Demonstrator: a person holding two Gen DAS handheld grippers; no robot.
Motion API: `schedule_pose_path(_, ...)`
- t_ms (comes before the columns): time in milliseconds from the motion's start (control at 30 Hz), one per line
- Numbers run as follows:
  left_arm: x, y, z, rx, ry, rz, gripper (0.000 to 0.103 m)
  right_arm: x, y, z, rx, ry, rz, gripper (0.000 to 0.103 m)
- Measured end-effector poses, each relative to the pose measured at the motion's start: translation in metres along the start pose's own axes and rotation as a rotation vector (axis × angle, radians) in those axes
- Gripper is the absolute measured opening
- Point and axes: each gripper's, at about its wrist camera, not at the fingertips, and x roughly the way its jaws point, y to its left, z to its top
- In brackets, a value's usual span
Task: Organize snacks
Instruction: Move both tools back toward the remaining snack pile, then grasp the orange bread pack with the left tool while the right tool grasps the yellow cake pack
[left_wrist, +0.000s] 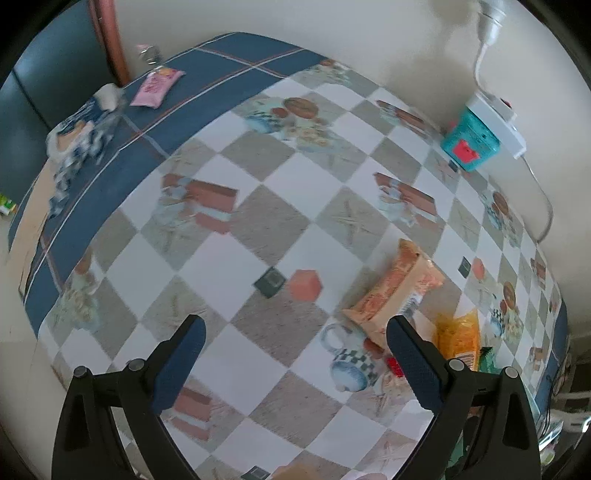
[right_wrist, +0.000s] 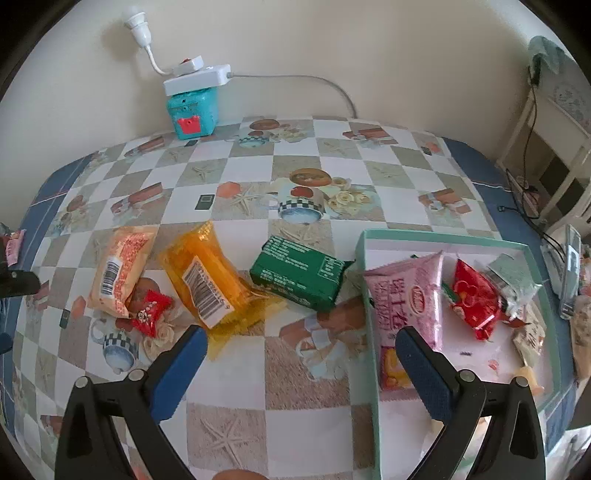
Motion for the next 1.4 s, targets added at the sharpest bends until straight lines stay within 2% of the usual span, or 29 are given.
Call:
schedule_pose_path(200,0.005,-0.021,0.002,0.057,-0.024,-0.026,0.098,0.008,0.011,0.007,-0.028,-0.007,0.015,0.103)
schedule_pose_path(533,0.016,-0.032,0.011,0.066,-0.076,-0.034,0.098,0.030,0.030,0.012,-0.083,0.007,0.028,0.103)
schedule_pose_path(1100,0.049,-0.074,0.008,0.220,-0.063,-0.011,0.098,0.056,0.061,0.014,-0.185,-0.006,0.039,0.102)
schedule_pose_path(1200,0.053,-0.075,0.008,0.236,-0.060,-0.010,0.098,0.060,0.066,0.013,-0.199,-0.007,0.038,0.100)
schedule_pose_path(1400,0.058,-0.082,0.005,0.282,-0.059,-0.007,0.098,0.058,0.074,0.012,-0.239,-0.039,0.005,0.086)
